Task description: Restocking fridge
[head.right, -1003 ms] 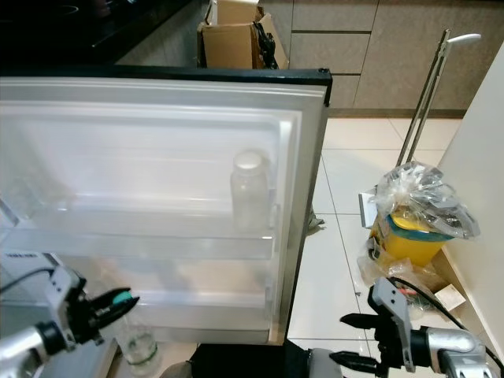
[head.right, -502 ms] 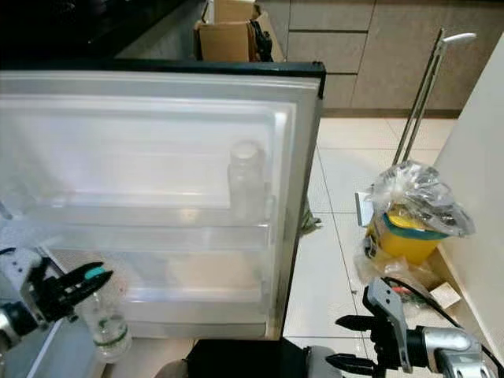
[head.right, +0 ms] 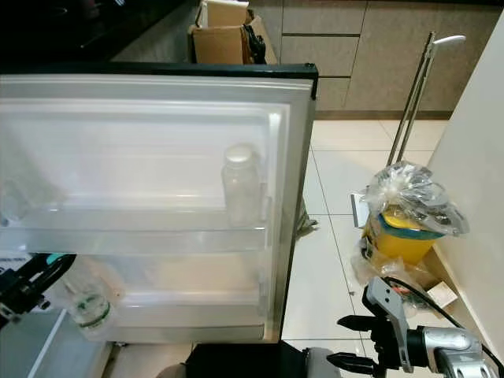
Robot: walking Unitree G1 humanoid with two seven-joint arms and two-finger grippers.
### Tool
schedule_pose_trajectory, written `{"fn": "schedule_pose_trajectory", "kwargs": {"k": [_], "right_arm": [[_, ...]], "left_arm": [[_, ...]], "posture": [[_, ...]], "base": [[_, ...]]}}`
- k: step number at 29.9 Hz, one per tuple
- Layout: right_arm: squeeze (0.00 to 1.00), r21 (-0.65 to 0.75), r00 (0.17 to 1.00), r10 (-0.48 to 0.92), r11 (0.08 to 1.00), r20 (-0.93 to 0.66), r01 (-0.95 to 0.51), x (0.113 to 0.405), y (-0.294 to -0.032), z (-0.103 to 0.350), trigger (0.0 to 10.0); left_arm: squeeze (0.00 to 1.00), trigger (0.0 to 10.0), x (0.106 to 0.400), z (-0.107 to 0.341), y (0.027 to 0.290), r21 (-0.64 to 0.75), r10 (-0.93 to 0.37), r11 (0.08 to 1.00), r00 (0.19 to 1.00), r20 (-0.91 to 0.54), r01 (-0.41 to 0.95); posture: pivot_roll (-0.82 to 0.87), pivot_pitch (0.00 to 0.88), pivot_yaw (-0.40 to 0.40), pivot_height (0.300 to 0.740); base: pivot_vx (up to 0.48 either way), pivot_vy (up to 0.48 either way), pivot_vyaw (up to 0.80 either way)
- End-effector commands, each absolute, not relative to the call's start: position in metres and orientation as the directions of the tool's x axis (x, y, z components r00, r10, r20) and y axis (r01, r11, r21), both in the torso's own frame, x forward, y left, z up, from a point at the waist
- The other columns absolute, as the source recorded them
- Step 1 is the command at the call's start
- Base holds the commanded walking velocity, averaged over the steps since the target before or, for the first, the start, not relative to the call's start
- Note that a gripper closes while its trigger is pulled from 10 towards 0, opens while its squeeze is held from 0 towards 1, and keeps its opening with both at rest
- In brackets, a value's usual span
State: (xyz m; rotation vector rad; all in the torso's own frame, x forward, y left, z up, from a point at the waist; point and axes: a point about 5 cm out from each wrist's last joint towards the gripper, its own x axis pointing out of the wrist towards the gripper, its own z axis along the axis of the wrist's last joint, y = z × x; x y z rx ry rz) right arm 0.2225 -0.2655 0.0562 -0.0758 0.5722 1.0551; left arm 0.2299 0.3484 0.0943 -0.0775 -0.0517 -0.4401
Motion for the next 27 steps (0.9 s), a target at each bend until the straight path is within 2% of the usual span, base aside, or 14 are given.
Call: {"fn": "schedule_pose_trajectory", "kwargs": {"k": [1,3,5,8,15,27], "right_arm": [[0.0,0.202,0.356,0.796,0.5,-0.489,-0.842,0.222,-0.265,0.057,10.0],[0.0,0.2,0.357,0.796,0.501,-0.49,-0.842,0.222,-0.265,0.058,10.0],[0.0,0.198,0.358,0.795,0.501,-0.489,-0.843,0.222,-0.264,0.058,10.0],[0.0,0.204,0.351,0.807,0.489,-0.476,-0.848,0.223,-0.26,0.058,10.0],[0.0,0.238,0.312,0.842,0.444,-0.439,-0.864,0.221,-0.249,0.058,10.0],[0.0,0.253,0.293,0.854,0.425,-0.43,-0.869,0.219,-0.246,0.058,10.0]], "left_arm": [[0.0,10.0,0.221,0.068,0.341,-0.173,-0.384,0.908,0.923,0.013,0.381],[0.0,10.0,0.221,0.07,0.343,-0.182,-0.356,0.917,0.934,0.035,0.356],[0.0,10.0,0.222,0.075,0.353,-0.198,-0.25,0.945,0.965,0.085,0.262],[0.0,10.0,0.22,0.078,0.361,-0.241,-0.178,0.948,0.975,0.136,0.207],[0.0,10.0,0.209,0.078,0.367,-0.333,-0.15,0.918,0.966,0.209,0.214],[0.0,10.0,0.195,0.085,0.38,-0.439,-0.102,0.859,0.929,0.356,0.263]], "posture": [[-0.06,0.046,-0.026,0.547],[-0.07,0.046,-0.026,0.547],[-0.06,0.047,-0.025,0.547],[-0.06,0.047,-0.023,0.547],[-0.06,0.046,-0.021,0.547],[-0.06,0.042,-0.023,0.547]], "base": [[0.0,0.0,0.0],[0.0,0.0,0.0],[0.0,0.0,0.0],[0.0,0.0,0.0],[0.0,0.0,0.0],[0.0,0.0,0.0]]}}
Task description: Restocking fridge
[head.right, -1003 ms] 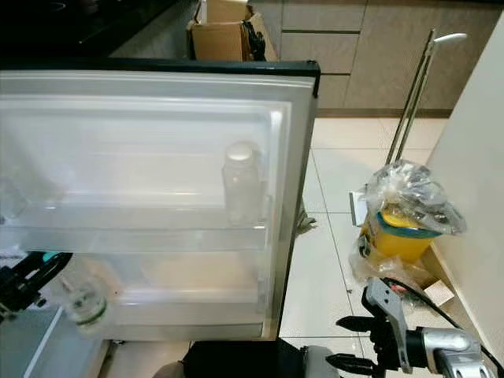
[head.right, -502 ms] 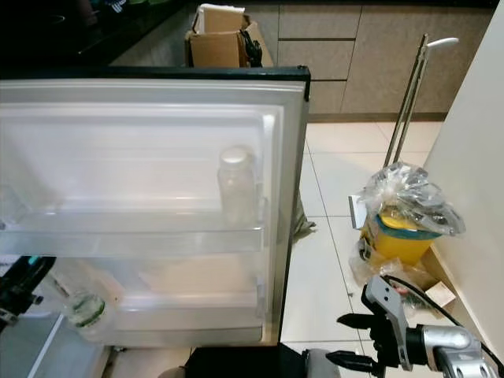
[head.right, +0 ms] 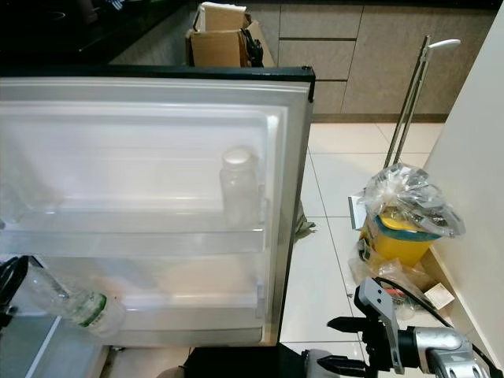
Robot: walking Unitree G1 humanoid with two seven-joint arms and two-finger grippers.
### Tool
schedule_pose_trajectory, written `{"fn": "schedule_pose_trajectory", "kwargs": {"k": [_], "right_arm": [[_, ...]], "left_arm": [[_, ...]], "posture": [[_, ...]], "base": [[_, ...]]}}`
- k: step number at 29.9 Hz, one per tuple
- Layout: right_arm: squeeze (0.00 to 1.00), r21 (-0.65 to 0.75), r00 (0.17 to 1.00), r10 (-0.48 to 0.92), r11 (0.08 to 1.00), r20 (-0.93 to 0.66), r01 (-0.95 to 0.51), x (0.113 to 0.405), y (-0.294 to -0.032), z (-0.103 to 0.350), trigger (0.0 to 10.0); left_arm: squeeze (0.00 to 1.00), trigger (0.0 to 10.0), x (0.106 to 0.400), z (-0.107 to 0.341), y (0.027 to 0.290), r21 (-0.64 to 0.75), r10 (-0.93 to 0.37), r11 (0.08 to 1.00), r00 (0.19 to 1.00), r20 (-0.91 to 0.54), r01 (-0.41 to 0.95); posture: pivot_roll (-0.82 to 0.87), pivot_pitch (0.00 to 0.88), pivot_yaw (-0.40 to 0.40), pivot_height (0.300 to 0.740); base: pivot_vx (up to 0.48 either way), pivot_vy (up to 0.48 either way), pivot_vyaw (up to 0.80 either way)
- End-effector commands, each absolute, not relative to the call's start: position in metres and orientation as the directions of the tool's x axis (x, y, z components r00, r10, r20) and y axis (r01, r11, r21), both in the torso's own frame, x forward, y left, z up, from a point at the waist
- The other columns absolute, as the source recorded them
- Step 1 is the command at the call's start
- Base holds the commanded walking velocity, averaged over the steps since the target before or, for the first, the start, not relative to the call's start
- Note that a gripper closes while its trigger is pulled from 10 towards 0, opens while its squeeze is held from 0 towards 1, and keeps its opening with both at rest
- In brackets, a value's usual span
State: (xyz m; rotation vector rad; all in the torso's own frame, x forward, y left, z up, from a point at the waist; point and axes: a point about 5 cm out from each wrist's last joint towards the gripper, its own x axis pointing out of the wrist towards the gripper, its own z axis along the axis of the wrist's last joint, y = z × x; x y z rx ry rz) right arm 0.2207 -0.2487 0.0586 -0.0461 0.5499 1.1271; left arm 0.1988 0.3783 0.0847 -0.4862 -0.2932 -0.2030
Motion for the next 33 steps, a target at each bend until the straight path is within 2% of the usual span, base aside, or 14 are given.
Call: {"fn": "schedule_pose_trajectory", "kwargs": {"k": [1,12,15,18,33], "right_arm": [[0.0,0.255,0.291,0.855,0.424,-0.428,-0.869,0.218,-0.245,0.058,10.0],[0.0,0.26,0.289,0.86,0.419,-0.421,-0.87,0.218,-0.242,0.058,10.0],[0.0,0.259,0.296,0.862,0.422,-0.411,-0.869,0.219,-0.238,0.057,10.0],[0.0,0.255,0.302,0.863,0.424,-0.405,-0.869,0.219,-0.237,0.058,10.0],[0.0,0.244,0.298,0.877,0.405,-0.377,-0.881,0.225,-0.227,0.061,10.0]], "left_arm": [[0.0,10.0,0.193,0.087,0.382,-0.444,-0.083,0.859,0.926,0.369,0.254],[0.0,10.0,0.188,0.088,0.394,-0.47,0.051,0.87,0.919,0.391,0.152],[0.0,10.0,0.182,0.079,0.399,-0.54,0.189,0.841,0.916,0.353,0.035],[0.0,10.0,0.181,0.073,0.399,-0.579,0.225,0.815,0.914,0.337,0.012],[0.0,10.0,0.198,0.061,0.376,-0.648,0.203,0.759,0.92,0.335,0.069]], "posture": [[-0.06,0.042,-0.023,0.547],[-0.06,0.049,-0.021,0.547],[-0.06,0.049,-0.02,0.547],[-0.06,0.049,-0.02,0.547],[-0.06,0.048,-0.023,0.547]], "base": [[0.0,0.0,0.0],[0.0,0.0,0.0],[0.0,0.0,0.0],[0.0,0.0,0.0],[0.0,0.0,0.0]]}}
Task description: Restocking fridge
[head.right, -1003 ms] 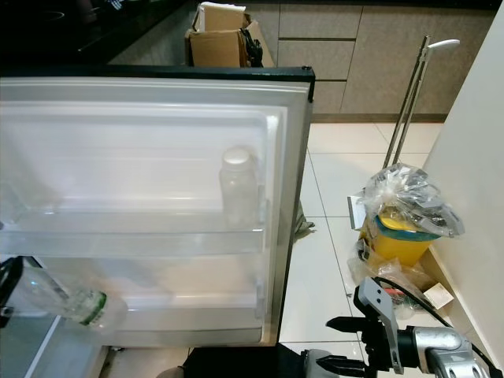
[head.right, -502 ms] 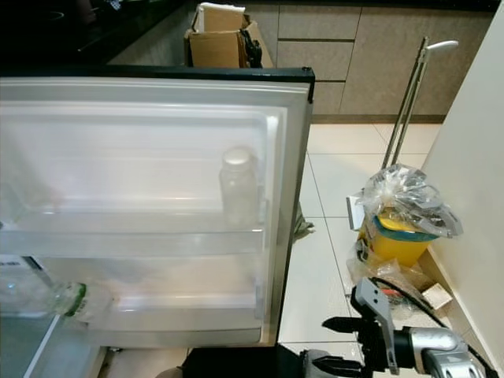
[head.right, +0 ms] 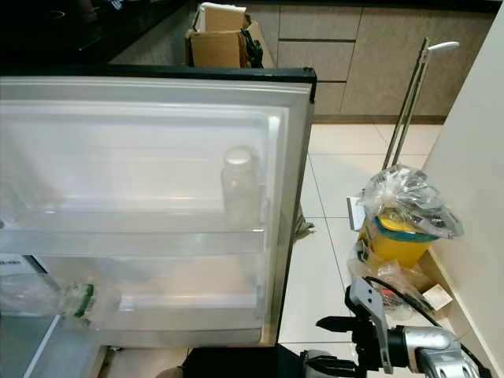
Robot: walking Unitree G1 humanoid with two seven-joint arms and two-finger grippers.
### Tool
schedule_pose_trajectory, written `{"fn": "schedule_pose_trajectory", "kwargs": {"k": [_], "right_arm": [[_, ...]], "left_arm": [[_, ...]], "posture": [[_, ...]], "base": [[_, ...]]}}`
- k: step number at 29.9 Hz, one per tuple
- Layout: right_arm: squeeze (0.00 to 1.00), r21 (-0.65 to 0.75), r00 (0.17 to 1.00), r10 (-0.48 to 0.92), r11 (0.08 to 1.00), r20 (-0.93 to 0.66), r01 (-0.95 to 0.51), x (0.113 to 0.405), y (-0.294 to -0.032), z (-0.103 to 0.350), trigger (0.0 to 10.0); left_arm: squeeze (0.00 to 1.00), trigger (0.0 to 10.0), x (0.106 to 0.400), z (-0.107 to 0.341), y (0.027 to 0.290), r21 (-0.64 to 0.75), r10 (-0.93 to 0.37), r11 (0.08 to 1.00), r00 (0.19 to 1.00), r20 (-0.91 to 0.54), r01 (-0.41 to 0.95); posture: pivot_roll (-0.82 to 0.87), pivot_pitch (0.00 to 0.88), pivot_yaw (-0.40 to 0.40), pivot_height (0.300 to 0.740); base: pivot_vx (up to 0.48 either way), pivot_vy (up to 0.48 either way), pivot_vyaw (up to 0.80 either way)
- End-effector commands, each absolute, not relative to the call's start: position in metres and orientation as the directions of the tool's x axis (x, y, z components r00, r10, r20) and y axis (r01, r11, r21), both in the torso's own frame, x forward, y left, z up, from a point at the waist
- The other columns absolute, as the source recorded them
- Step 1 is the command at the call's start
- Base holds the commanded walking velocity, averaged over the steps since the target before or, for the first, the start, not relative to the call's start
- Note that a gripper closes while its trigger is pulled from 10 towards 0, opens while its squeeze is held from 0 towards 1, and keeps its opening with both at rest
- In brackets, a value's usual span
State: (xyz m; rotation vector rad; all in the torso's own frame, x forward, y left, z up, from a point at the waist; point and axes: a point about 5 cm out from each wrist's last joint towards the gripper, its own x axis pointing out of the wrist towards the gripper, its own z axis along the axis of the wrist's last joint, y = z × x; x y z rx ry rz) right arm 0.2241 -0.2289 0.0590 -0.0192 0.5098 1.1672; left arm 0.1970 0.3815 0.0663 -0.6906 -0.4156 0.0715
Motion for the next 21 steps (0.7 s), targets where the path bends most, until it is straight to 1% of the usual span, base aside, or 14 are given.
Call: {"fn": "schedule_pose_trajectory", "kwargs": {"k": [1,5,14,21], "right_arm": [[0.0,0.243,0.298,0.879,0.403,-0.373,-0.883,0.225,-0.226,0.061,10.0],[0.0,0.243,0.289,0.887,0.389,-0.36,-0.889,0.226,-0.223,0.063,10.0],[0.0,0.238,0.232,0.915,0.318,-0.331,-0.918,0.219,-0.218,0.071,10.0],[0.0,0.232,0.218,0.916,0.305,-0.336,-0.924,0.219,-0.216,0.073,10.0]], "left_arm": [[0.0,10.0,0.2,0.06,0.374,-0.652,0.198,0.755,0.923,0.331,0.073],[0.0,10.0,0.204,0.057,0.369,-0.66,0.187,0.748,0.929,0.319,0.076],[0.0,10.0,0.208,0.058,0.368,-0.656,0.177,0.751,0.933,0.314,0.078],[0.0,10.0,0.208,0.061,0.371,-0.645,0.178,0.761,0.933,0.313,0.072]], "posture": [[-0.06,0.048,-0.021,0.547],[-0.06,0.049,-0.019,0.547],[-0.06,0.053,-0.015,0.547],[-0.06,0.053,-0.014,0.547]], "base": [[0.0,0.0,0.0],[0.0,0.0,0.0],[0.0,0.0,0.0],[0.0,0.0,0.0]]}}
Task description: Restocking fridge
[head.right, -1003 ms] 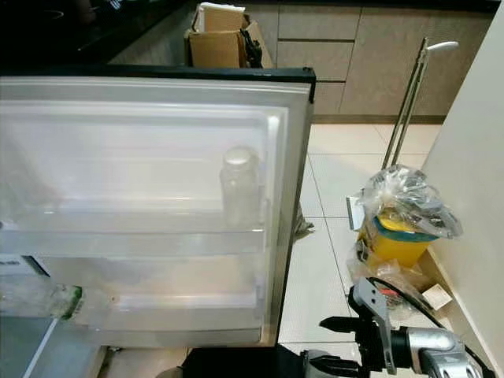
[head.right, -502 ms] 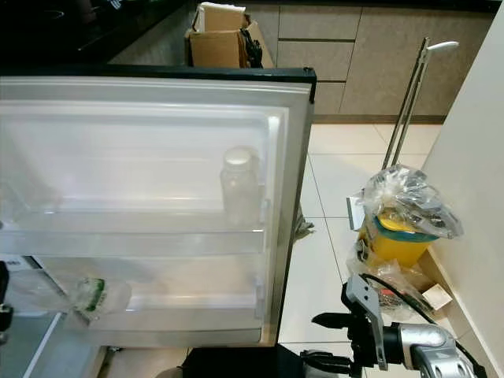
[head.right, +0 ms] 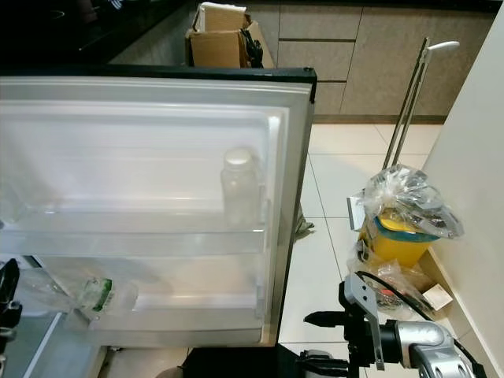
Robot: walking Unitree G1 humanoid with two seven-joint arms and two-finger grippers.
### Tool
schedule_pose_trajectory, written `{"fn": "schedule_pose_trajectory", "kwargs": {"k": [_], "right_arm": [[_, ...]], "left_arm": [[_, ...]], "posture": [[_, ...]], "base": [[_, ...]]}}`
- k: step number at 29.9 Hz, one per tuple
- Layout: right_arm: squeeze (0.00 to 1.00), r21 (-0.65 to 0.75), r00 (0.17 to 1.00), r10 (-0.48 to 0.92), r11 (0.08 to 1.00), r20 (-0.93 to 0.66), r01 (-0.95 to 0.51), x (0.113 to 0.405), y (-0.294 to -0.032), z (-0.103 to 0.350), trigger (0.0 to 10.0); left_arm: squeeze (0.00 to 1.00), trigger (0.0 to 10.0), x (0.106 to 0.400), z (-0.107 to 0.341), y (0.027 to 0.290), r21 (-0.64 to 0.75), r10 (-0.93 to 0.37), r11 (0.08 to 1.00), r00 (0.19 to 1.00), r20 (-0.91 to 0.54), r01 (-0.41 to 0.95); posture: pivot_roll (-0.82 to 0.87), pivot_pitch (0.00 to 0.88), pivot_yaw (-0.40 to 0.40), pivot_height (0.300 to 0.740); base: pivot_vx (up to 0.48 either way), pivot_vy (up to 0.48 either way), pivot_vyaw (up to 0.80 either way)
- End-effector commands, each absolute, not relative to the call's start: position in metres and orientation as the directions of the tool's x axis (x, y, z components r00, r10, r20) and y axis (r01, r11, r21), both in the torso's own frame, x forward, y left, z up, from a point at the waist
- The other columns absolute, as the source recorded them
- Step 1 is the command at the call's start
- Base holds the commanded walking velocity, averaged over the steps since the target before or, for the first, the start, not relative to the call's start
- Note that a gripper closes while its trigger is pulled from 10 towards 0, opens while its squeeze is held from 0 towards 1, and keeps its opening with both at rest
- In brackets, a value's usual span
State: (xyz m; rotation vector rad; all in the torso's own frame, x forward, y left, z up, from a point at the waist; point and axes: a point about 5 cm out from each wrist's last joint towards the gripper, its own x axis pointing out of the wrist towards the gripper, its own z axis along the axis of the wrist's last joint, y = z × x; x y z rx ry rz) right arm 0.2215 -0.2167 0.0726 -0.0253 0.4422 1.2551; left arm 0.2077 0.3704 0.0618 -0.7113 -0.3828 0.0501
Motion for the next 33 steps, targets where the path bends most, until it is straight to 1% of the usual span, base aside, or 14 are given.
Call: {"fn": "schedule_pose_trajectory", "kwargs": {"k": [1,5,11,33], "right_arm": [[0.0,0.232,0.216,0.917,0.303,-0.336,-0.924,0.219,-0.215,0.073,10.0],[0.0,0.231,0.209,0.919,0.295,-0.333,-0.927,0.219,-0.212,0.074,10.0],[0.0,0.232,0.2,0.923,0.284,-0.328,-0.931,0.218,-0.209,0.075,10.0],[0.0,0.241,0.172,0.937,0.25,-0.305,-0.938,0.219,-0.198,0.078,10.0]], "left_arm": [[0.0,10.0,0.208,0.061,0.371,-0.643,0.178,0.762,0.933,0.312,0.07],[0.0,10.0,0.211,0.059,0.369,-0.613,0.187,0.79,0.946,0.266,0.015],[0.0,10.0,0.213,0.055,0.366,-0.587,0.186,0.809,0.957,0.221,-0.021],[0.0,10.0,0.228,0.054,0.35,-0.503,0.133,0.864,0.975,0.179,-0.026]], "posture": [[-0.06,0.053,-0.014,0.547],[-0.05,0.055,-0.013,0.547],[-0.05,0.055,-0.014,0.547],[-0.05,0.059,-0.014,0.547]], "base": [[0.0,0.0,0.0],[0.0,0.0,0.0],[0.0,0.0,0.0],[0.0,0.0,0.0]]}}
